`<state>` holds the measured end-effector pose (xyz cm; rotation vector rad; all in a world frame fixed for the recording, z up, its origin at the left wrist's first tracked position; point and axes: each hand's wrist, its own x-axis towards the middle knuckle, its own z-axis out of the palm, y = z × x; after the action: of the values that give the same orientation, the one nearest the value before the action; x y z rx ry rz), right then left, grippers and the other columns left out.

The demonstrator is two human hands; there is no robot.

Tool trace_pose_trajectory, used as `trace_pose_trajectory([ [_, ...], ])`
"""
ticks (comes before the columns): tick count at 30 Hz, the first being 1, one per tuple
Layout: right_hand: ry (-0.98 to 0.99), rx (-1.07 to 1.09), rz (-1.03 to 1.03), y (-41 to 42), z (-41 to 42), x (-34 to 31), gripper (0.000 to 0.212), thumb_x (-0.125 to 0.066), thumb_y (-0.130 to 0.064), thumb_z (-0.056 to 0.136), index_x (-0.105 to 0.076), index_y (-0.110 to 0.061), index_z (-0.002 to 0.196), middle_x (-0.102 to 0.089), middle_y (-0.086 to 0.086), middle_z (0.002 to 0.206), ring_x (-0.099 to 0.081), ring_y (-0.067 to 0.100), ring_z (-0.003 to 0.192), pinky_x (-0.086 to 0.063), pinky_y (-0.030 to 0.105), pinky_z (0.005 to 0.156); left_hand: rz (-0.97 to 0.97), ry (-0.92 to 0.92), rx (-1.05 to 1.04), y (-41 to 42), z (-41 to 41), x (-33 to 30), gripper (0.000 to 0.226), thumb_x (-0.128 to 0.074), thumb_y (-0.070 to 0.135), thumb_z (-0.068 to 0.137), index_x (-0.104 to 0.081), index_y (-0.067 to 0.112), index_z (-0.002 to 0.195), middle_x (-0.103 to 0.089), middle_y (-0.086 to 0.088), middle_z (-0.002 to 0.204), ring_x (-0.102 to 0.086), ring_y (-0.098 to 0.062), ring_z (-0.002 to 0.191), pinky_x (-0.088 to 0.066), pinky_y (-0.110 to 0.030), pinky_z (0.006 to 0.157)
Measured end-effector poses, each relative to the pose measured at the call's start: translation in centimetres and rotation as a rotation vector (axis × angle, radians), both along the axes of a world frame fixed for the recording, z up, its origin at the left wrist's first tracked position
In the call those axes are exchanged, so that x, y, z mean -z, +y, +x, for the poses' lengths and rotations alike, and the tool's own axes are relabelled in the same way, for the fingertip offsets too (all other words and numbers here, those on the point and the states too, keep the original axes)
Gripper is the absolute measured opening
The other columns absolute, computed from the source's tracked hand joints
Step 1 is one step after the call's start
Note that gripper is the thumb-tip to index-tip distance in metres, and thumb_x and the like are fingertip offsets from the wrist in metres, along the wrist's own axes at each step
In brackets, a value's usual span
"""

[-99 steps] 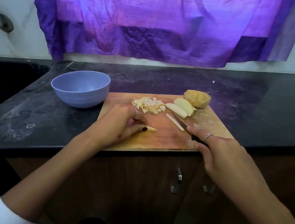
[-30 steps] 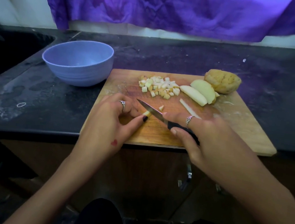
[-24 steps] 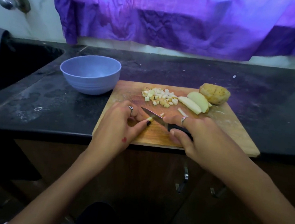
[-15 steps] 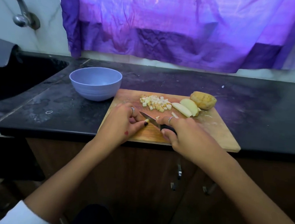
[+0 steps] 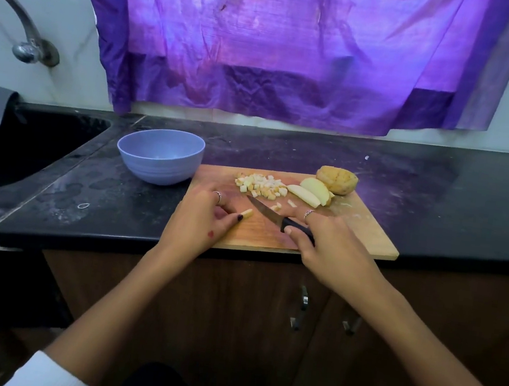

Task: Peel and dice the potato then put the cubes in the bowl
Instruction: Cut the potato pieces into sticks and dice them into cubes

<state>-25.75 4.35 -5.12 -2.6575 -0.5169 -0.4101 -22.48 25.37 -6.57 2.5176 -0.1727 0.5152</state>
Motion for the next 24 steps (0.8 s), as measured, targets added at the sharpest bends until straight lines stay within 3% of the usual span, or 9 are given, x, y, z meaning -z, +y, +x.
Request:
trace_pose_trajectory([
  [2, 0.000, -0.002, 0.002, 0.6, -0.1, -0.1, 0.020, -0.046, -0.035, 0.098, -0.058, -0.023, 0.110, -0.054, -0.002, 0.087, -0.054, 0.022, 0.091, -0.033, 0.030, 0.066, -0.019, -0.007, 0.002, 0.2, 0.0, 0.2, 0.012, -0.072, 0.031, 0.083, -0.074, 0.018, 0.084, -0.060, 0.008, 0.084, -0.052, -0.001, 0.068, -0.035, -0.015, 0.060],
  [4, -0.021, -0.008, 0.001, 1.0, -0.1, -0.3, 0.022, -0.048, -0.034, 0.098, -0.061, -0.024, 0.112, -0.054, -0.003, 0.086, -0.056, 0.024, 0.092, -0.036, 0.030, 0.067, -0.040, -0.022, 0.021, 0.1, 0.1, 0.3, 0.012, -0.072, 0.030, 0.083, -0.074, 0.018, 0.083, -0.061, 0.008, 0.092, -0.056, -0.001, 0.071, -0.037, -0.012, 0.062],
  [9, -0.031, 0.006, -0.038, 1.5, -0.3, -0.8, 0.026, -0.048, -0.035, 0.098, -0.061, -0.025, 0.119, -0.053, -0.002, 0.087, -0.055, 0.021, 0.086, -0.035, 0.028, 0.065, -0.110, 0.000, 0.050, 0.2, 0.1, 0.5, 0.009, -0.072, 0.029, 0.084, -0.073, 0.019, 0.082, -0.065, 0.005, 0.102, -0.060, -0.006, 0.082, -0.053, -0.033, 0.077],
  [14, -0.035, -0.012, -0.087, 1.8, 0.2, -1.3, 0.022, -0.048, -0.033, 0.098, -0.061, -0.022, 0.112, -0.052, -0.004, 0.080, -0.050, 0.014, 0.071, -0.031, 0.024, 0.054, -0.143, -0.020, 0.062, 0.3, 0.3, 0.7, 0.007, -0.072, 0.030, 0.083, -0.073, 0.023, 0.082, -0.066, 0.006, 0.099, -0.060, -0.005, 0.084, -0.055, -0.039, 0.078],
  [24, -0.064, -0.022, -0.221, 2.7, 0.1, -0.6, 0.031, -0.037, -0.037, 0.101, -0.049, -0.034, 0.130, -0.062, 0.000, 0.101, -0.059, 0.021, 0.092, -0.045, 0.032, 0.070, -0.103, -0.031, 0.023, 0.1, 0.1, 0.7, 0.027, -0.073, 0.032, 0.083, -0.055, 0.037, 0.063, -0.061, 0.009, 0.088, -0.058, -0.006, 0.077, -0.054, -0.037, 0.073],
])
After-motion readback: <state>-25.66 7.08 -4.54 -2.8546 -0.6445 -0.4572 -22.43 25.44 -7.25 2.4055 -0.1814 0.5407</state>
